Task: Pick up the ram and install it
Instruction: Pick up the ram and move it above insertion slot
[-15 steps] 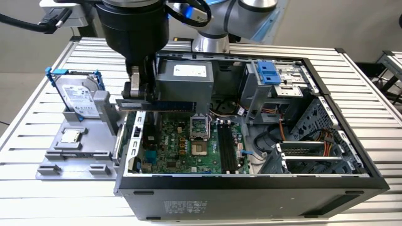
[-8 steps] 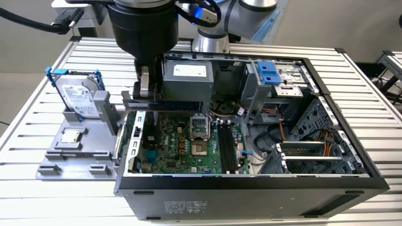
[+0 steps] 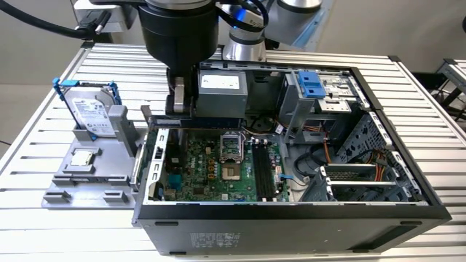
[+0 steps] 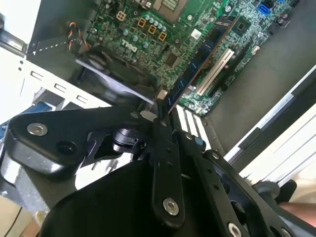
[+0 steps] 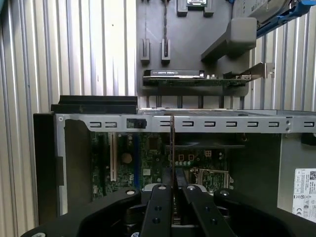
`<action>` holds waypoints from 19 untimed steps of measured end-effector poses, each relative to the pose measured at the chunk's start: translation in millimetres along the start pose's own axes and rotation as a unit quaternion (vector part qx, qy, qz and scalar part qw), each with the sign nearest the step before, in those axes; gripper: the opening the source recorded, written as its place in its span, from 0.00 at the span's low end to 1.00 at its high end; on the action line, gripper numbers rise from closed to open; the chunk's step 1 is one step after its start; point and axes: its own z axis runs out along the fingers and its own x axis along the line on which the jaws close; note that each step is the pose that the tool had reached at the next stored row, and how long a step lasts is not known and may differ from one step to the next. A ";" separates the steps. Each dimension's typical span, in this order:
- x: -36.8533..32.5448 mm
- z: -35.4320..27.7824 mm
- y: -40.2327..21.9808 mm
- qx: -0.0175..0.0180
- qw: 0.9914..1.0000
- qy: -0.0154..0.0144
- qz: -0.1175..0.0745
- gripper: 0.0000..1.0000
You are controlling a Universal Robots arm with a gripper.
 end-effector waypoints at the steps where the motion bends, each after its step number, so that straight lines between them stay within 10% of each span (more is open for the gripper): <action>1: 0.0 0.0 -1.3 0.000 1.000 0.000 0.000 0.00; 19: -1.0 -0.4 -33.3 0.000 1.000 0.000 0.000 0.00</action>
